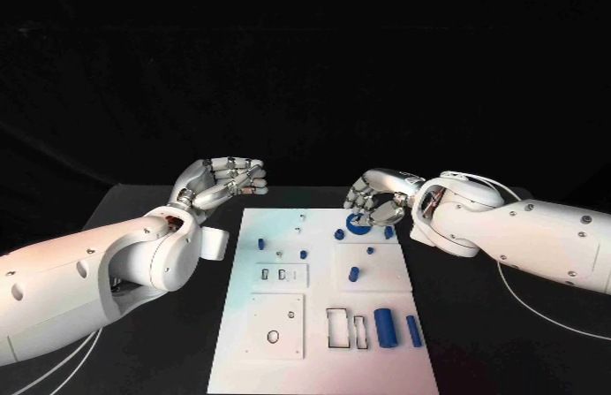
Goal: Assemble the parts on the task board
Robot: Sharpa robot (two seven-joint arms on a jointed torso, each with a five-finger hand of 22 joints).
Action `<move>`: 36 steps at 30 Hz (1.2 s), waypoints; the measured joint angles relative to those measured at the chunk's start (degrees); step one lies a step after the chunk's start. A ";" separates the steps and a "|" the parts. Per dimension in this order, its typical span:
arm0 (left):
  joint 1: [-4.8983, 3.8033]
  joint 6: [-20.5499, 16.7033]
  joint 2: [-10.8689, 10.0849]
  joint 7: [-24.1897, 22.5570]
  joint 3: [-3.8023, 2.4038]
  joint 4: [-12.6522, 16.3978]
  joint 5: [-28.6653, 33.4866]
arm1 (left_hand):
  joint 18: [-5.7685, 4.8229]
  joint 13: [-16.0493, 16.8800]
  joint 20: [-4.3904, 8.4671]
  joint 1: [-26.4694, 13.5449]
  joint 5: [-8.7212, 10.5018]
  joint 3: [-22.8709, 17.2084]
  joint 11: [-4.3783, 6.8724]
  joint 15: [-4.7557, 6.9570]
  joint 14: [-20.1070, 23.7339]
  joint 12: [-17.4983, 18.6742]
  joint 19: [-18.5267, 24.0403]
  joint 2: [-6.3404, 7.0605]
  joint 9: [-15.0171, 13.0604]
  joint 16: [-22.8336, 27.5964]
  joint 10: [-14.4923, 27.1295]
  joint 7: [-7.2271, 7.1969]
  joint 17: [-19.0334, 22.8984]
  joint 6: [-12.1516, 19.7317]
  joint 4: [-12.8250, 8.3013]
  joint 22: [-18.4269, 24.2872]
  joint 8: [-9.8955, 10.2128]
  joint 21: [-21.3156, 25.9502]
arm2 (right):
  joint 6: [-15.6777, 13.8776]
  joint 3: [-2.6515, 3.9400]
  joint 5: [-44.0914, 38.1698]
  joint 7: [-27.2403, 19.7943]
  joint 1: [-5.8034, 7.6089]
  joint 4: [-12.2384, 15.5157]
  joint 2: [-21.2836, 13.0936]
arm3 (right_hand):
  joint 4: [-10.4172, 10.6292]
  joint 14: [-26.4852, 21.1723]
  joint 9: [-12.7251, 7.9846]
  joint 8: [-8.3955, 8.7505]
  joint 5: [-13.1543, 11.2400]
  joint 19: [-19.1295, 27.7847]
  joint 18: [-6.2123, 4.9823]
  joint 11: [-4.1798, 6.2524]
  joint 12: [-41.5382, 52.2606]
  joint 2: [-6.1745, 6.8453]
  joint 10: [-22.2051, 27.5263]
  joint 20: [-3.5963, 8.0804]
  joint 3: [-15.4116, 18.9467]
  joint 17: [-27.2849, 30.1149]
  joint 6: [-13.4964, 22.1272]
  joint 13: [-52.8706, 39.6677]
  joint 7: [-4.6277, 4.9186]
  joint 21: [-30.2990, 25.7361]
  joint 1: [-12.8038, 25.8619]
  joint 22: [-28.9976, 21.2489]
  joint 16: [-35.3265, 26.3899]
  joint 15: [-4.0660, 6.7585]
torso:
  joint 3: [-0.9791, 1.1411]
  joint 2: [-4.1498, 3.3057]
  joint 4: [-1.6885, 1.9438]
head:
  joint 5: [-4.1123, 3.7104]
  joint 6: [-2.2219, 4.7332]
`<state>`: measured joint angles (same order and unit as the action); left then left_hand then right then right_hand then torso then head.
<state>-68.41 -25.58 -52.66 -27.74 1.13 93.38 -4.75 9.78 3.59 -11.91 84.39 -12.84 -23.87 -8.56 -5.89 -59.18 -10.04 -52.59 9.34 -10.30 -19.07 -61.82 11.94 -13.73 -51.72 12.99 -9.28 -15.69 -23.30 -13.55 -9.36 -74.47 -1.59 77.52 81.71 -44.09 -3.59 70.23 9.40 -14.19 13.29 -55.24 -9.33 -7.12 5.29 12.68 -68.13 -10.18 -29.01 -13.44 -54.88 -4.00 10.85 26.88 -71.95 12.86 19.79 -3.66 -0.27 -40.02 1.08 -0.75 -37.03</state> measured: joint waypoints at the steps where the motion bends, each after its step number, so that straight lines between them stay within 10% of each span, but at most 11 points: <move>1: -0.03 0.05 -0.20 -0.08 -0.03 0.43 0.00 | 0.00 0.00 0.26 -0.20 0.00 -0.70 0.14 0.23 -1.17 0.83 -0.72 0.61 -0.14 0.00 -1.14 -0.12 -0.39 -0.67 0.02 -0.18 -0.07 -0.62 | 0.12 0.01 -2.29 1.22 0.05 0.47 -0.08 | 0.24 1.31 0.11 0.00 0.00 -0.86 0.00 0.33 -0.02 0.46 -0.79 0.43 0.09 -0.78 -0.50 -0.03 -0.24 0.74 -0.03 0.40 0.70 0.37 | -0.03 -0.24 0.08 | -0.05 0.01; 3: -0.05 0.14 -0.45 -0.18 -0.05 0.92 0.01 | -0.01 0.00 0.31 -0.54 0.00 -0.89 0.18 0.27 -1.35 1.21 -0.80 0.95 -0.14 0.00 -1.48 -0.19 -0.54 -0.73 -0.03 -0.22 -0.06 -0.65 | 0.26 0.03 -5.27 2.84 0.11 1.13 -0.15 | 2.11 9.93 0.90 0.00 0.00 -6.61 -0.02 1.93 -1.39 2.95 -3.76 3.05 0.95 -7.40 -2.82 -0.29 -1.80 6.08 0.27 3.52 6.71 3.03 | -0.05 -0.77 0.24 | -0.20 0.03; 7: -0.10 0.35 -0.63 -0.34 -0.09 1.20 0.14 | 0.00 0.00 0.31 -0.63 0.00 -0.89 0.17 0.27 -1.35 1.40 -0.80 1.03 -0.14 0.00 -1.48 -0.19 -0.56 -0.73 -0.03 -0.22 -0.06 -0.65 | 0.46 0.04 -10.14 5.49 0.17 2.02 -0.09 | 3.47 12.52 1.41 0.14 0.00 -8.83 -0.01 2.22 -1.45 3.37 -4.05 4.14 2.06 -13.01 -3.12 -0.54 -2.09 9.81 -0.18 6.15 12.69 3.78 | -0.10 -1.68 0.48 | -0.47 0.10; 14: -0.11 0.68 -0.75 -0.43 -0.10 1.09 0.56 | -0.01 -0.01 0.33 -0.93 0.00 -0.89 0.17 0.26 -1.35 1.89 -0.78 1.33 -0.14 0.00 -1.48 -0.19 -0.62 -0.73 -0.03 -0.22 -0.06 -0.65 | 0.47 0.05 -14.23 7.71 0.20 2.20 0.47 | 5.30 13.51 2.14 1.00 0.81 -9.54 -0.01 2.53 -1.45 3.70 -3.70 4.44 2.79 -20.52 -3.11 -1.04 -2.10 15.44 -0.52 10.83 23.54 3.99 | -0.13 -2.70 0.73 | -0.59 0.26; 21: -0.13 1.14 -0.86 -0.43 -0.16 1.09 0.98 | -0.01 -0.01 0.33 -1.16 0.20 -1.05 0.17 0.26 -1.35 2.55 -0.78 1.56 -0.13 0.29 -1.47 0.03 -0.75 -0.51 0.13 -0.21 -0.06 -0.65 | 0.36 0.05 -16.05 8.61 0.13 2.51 1.22 | 6.71 13.71 3.06 1.57 1.03 -14.37 0.92 2.21 -1.45 3.71 -2.99 4.34 3.39 -38.97 -3.31 -1.51 -1.90 30.84 -1.76 29.77 43.98 3.79 | -0.04 -3.33 0.99 | -0.73 0.34; 36: -0.23 1.95 -0.86 -0.16 -0.23 1.09 1.31 | -0.02 -0.02 0.12 -1.16 0.20 -1.05 0.17 0.26 -1.34 2.90 -0.55 1.56 -0.13 0.32 -1.47 0.04 -0.81 -0.50 0.13 -0.10 0.17 -0.64 | 0.75 0.03 -17.19 9.10 -0.46 1.44 2.51 | 7.43 13.70 3.58 1.79 1.34 -16.81 1.82 2.20 -1.45 3.76 -3.00 4.14 3.00 -45.94 -3.31 -1.78 -1.90 37.81 -2.26 39.23 51.39 3.79 | 0.00 -4.19 1.26 | -0.91 0.30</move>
<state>-68.64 -23.62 -53.53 -27.90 0.90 94.46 -3.45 9.76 3.57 -11.79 83.23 -12.64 -24.92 -8.39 -5.63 -60.52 -7.14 -53.14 10.90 -10.43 -18.76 -63.29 11.99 -14.54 -52.21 13.12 -9.37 -15.52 -23.94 -12.81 -9.33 -91.65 7.51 77.06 83.15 -41.58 3.83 83.94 12.98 -12.40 14.63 -72.05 -7.51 -4.92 3.84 16.44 -71.13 -6.05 -26.02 -59.38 -58.19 -5.79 8.96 64.69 -74.20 52.09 71.18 0.12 -0.27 -44.21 2.34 -1.66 -36.73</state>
